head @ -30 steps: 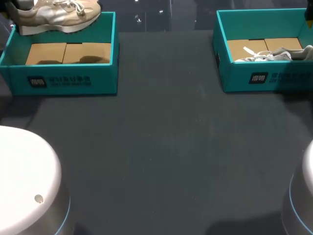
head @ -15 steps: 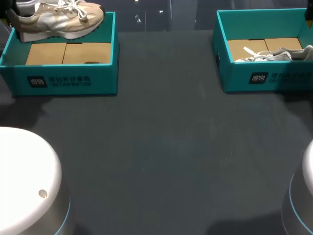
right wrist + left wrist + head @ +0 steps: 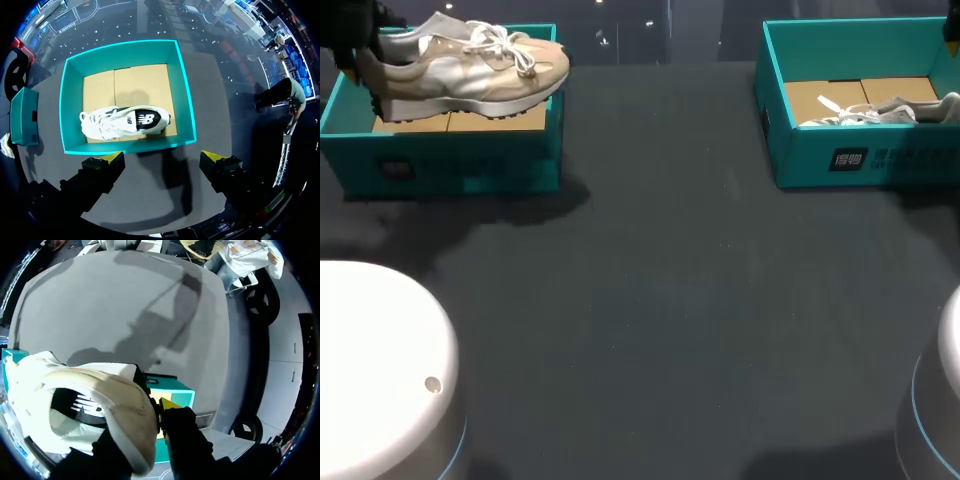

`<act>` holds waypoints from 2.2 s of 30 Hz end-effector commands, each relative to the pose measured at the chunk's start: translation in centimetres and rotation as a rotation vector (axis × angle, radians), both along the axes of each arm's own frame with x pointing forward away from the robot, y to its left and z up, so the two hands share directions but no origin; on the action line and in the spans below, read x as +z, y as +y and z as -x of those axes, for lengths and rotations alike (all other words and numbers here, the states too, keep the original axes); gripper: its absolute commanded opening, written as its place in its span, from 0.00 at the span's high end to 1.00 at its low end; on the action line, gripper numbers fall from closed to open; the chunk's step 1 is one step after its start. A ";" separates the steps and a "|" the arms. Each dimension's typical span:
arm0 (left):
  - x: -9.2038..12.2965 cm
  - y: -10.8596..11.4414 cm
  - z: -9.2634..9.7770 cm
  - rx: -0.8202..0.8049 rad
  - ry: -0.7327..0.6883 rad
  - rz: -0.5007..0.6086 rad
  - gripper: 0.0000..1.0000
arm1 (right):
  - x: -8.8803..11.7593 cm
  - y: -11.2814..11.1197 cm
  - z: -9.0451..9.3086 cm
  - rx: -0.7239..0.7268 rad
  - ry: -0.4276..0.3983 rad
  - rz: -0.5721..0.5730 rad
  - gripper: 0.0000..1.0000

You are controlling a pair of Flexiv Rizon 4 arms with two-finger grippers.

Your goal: Take the shoe out of the shoebox, open the shoe tongue, remove and reinsert the insole, then place the shoe into the shoebox

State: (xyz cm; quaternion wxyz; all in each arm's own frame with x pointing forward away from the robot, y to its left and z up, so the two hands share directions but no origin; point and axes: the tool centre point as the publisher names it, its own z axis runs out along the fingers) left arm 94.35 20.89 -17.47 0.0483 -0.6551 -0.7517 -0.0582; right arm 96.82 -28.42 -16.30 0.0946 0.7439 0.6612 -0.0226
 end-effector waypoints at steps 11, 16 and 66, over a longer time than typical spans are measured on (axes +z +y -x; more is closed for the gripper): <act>-0.9 -5.9 9.2 -0.134 -0.133 -0.018 1.00 | 0.0 0.0 0.0 0.000 0.001 0.001 0.00; -1.0 -6.7 9.7 -0.139 -0.120 -0.015 1.00 | 0.0 0.0 0.0 0.000 0.001 0.001 0.00; -7.0 -17.5 19.3 -0.229 0.012 -0.072 1.00 | 0.0 0.0 0.0 0.000 0.001 0.001 0.00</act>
